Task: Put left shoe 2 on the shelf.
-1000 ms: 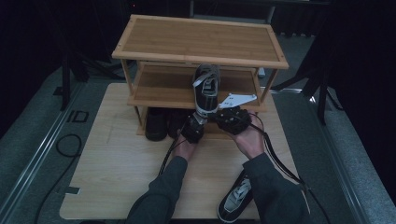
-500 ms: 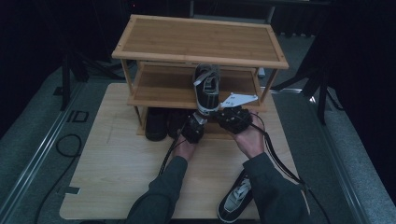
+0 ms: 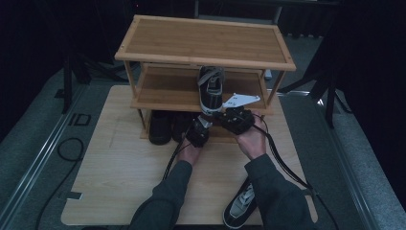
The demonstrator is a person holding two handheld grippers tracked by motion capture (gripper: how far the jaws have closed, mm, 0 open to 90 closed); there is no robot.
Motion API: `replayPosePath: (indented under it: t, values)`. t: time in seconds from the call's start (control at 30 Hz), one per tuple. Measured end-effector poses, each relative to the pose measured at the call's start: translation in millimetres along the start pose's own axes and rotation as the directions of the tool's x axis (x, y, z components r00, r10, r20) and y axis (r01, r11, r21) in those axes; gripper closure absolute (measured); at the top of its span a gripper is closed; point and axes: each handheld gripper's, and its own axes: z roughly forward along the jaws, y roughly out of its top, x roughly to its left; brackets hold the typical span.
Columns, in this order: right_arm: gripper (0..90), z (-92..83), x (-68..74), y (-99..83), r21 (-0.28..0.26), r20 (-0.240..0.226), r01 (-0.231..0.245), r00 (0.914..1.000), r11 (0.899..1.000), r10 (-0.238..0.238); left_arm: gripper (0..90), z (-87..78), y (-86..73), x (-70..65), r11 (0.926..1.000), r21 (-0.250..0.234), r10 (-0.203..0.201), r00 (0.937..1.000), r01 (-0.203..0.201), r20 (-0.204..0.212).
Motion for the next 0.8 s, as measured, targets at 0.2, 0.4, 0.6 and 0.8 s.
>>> replayPosePath:
  t: [0.2, 0.4, 0.6, 0.8]
  values:
    - [90.0, 5.0, 0.2, 1.2, 0.002, -0.01, -0.006, 0.9999, 1.0, 0.006, 90.0, 0.1, 0.0, -0.1, 1.0, 0.0, -0.001, 1.0, 0.001, 0.0]
    - [90.0, 11.9, 5.8, 5.9, 0.0, -0.005, 0.02, 0.9998, 1.0, -0.02, 90.0, -0.5, -0.1, 0.6, 1.0, 0.007, 0.006, 1.0, -0.006, -0.002]
    - [90.0, 11.9, 5.1, 6.6, 0.006, 0.009, 0.022, 0.9997, 1.0, -0.022, 90.0, -0.2, -0.1, 0.0, 1.0, 0.001, -0.001, 1.0, 0.001, -0.002]
    - [90.0, 12.4, 2.9, 4.6, -0.004, 0.011, 0.006, 0.9999, 1.0, -0.006, 90.0, 0.1, -0.2, -0.1, 1.0, -0.001, -0.005, 1.0, 0.005, 0.001]
